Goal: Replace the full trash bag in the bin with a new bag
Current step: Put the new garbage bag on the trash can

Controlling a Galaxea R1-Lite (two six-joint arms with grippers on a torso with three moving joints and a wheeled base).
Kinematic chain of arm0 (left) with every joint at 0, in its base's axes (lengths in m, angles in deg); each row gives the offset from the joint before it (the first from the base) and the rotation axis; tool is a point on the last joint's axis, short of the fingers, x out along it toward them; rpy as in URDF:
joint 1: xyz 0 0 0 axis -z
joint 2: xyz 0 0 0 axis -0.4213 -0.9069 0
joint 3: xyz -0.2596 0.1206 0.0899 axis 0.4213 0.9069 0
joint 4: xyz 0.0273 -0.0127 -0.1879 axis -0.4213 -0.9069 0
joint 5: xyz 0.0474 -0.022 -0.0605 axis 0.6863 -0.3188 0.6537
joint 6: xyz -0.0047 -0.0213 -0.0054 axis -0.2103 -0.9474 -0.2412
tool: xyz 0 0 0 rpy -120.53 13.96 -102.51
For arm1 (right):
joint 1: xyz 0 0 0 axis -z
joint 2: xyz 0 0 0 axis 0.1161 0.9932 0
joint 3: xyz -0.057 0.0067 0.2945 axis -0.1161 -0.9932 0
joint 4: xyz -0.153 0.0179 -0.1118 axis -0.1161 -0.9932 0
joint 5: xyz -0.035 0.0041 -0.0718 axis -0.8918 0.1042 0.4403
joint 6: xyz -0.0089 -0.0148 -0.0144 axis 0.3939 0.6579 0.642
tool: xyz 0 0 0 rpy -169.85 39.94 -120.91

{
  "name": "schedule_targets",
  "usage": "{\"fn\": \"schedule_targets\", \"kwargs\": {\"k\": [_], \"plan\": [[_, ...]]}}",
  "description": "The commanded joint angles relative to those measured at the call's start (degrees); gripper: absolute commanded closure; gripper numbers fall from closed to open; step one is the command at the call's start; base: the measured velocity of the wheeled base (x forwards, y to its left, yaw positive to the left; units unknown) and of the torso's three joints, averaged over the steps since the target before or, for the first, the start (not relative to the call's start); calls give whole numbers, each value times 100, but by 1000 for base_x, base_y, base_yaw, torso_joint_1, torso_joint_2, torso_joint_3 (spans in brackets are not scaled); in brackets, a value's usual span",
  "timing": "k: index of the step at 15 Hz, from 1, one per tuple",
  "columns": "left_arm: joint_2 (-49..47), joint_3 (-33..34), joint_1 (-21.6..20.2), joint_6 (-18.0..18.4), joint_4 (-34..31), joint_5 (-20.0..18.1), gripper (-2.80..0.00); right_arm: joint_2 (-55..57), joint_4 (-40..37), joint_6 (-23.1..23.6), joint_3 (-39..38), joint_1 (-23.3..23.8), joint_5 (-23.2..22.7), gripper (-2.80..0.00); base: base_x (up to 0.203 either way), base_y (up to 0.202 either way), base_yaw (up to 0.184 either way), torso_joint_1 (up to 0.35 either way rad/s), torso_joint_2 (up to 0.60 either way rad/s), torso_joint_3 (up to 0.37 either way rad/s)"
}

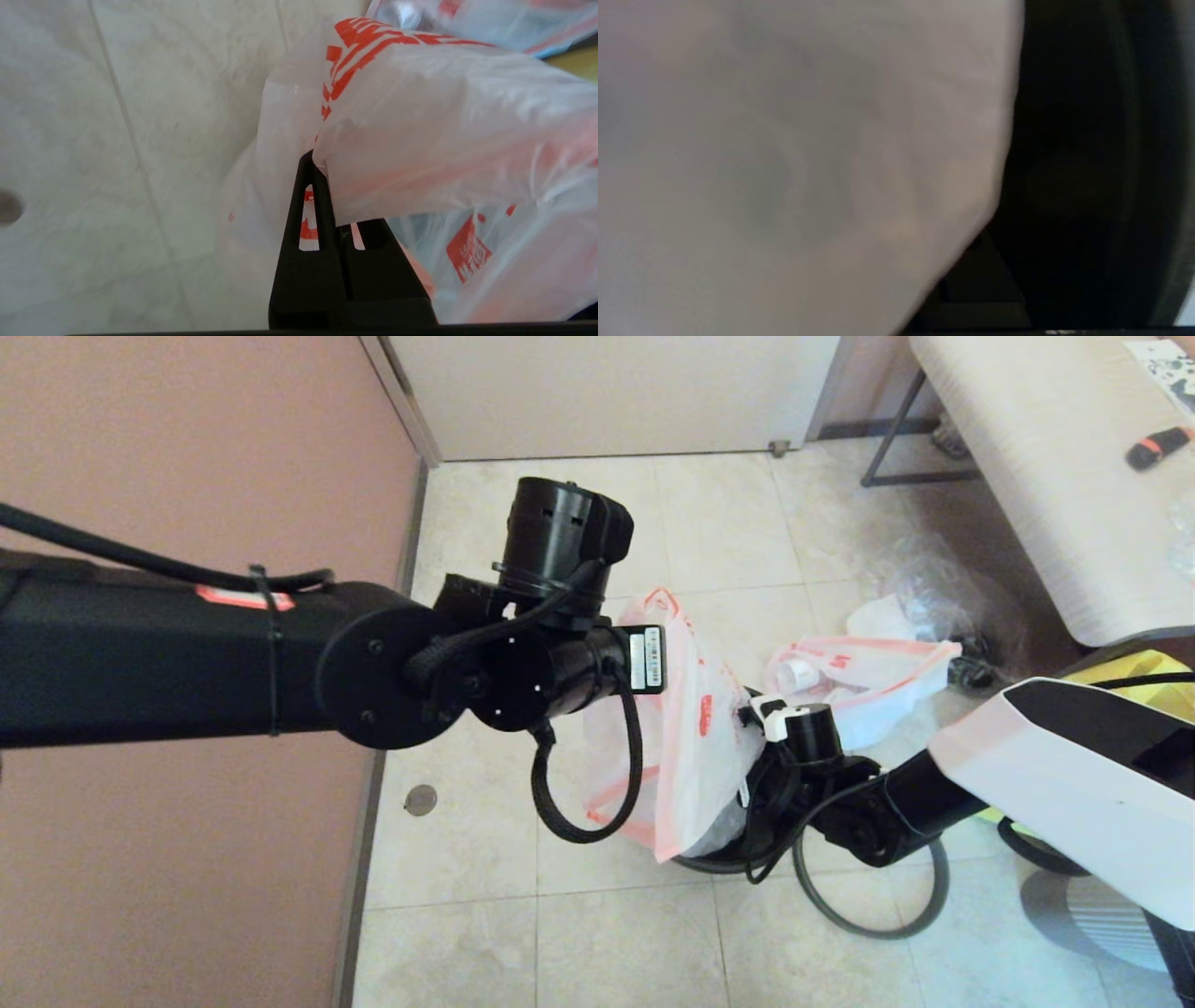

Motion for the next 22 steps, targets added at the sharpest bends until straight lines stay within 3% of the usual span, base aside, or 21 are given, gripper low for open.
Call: {"fn": "schedule_targets", "kwargs": {"k": [1, 5, 10, 13, 16, 20, 21, 22], "plan": [[-259, -16, -1, -1, 178, 2, 0, 27, 23, -25, 37, 61, 25, 0, 0, 0, 0, 0, 0, 0], [-81, 36, 57, -13, 136, -236, 0, -1758, -285, -298, -669, 11, 32, 0, 0, 0, 0, 0, 0, 0], [170, 480, 244, 11, 67, -248, 0, -3607, -796, -394, -2267, 104, 26, 0, 0, 0, 0, 0, 0, 0], [180, 503, 288, 87, -86, -226, 0, -4227, -829, -394, -3079, 203, -97, 0, 0, 0, 0, 0, 0, 0], [63, 511, 282, 51, -86, 28, 0, -4406, -652, -380, -3607, 351, -324, 0, 0, 0, 0, 0, 0, 0], [-174, 418, 359, 60, -26, 37, 0, -5064, -412, -400, -3713, -462, -327, 0, 0, 0, 0, 0, 0, 0], [-331, 262, 341, 57, -22, 33, 0, -5145, -415, -420, -3721, -784, -311, -280, 0, 0, 0, 0, 0, 0], [-496, 79, 298, 45, -23, 30, 0, -5160, -418, -499, -3728, -1054, -297, -280, 0, 0, 0, 0, 0, 0]]}}
